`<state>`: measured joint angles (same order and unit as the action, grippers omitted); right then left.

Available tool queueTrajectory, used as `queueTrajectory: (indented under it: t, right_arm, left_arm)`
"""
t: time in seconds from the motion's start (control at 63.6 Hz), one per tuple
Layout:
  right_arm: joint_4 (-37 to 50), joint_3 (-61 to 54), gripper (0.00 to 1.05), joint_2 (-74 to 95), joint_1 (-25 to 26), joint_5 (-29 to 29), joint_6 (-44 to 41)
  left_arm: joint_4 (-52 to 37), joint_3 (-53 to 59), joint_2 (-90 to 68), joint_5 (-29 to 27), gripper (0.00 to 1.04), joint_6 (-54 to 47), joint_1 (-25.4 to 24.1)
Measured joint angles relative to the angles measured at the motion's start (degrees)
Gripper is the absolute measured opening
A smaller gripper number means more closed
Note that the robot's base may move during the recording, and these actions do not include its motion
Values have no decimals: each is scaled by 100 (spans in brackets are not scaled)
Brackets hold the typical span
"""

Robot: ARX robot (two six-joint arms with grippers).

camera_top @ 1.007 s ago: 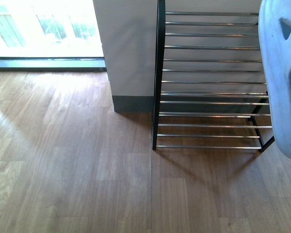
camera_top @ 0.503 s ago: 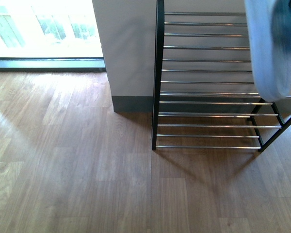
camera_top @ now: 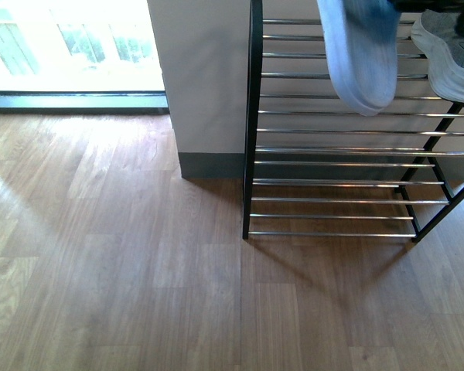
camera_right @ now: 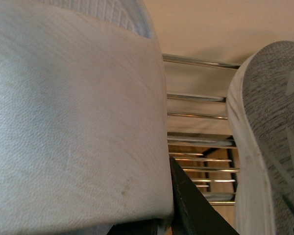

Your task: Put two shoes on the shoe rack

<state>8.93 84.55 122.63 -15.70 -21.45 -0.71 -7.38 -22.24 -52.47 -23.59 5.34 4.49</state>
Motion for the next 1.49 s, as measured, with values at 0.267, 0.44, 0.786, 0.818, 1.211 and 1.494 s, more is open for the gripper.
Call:
queueTrajectory:
  t: [0.267,0.44,0.786,0.818,1.211,1.494]
  right_arm:
    - [-756,1488,1,1014,105,-1082,-374]
    - [-1150,2068,1,1338,203,-1443,-575]
    - [-1270,2496,1,1617,391,-1563,-1215]
    - [-1257,2498,1,1624,400,-1563,-1250]
    - [-1202,2660,6,1845,520,-1429,-1569]
    - [-1108,2656,46,1832,507,-1139,-1478]
  left_arm:
    - [0,0,0,0,2,0,0]
    - [0,0,0,0,2,0,0]
    - [0,0,0,0,2,0,0]
    - [0,0,0,0,2,0,0]
    - [0,0,0,0,2,0,0]
    - [0,0,0,0,2,0,0]
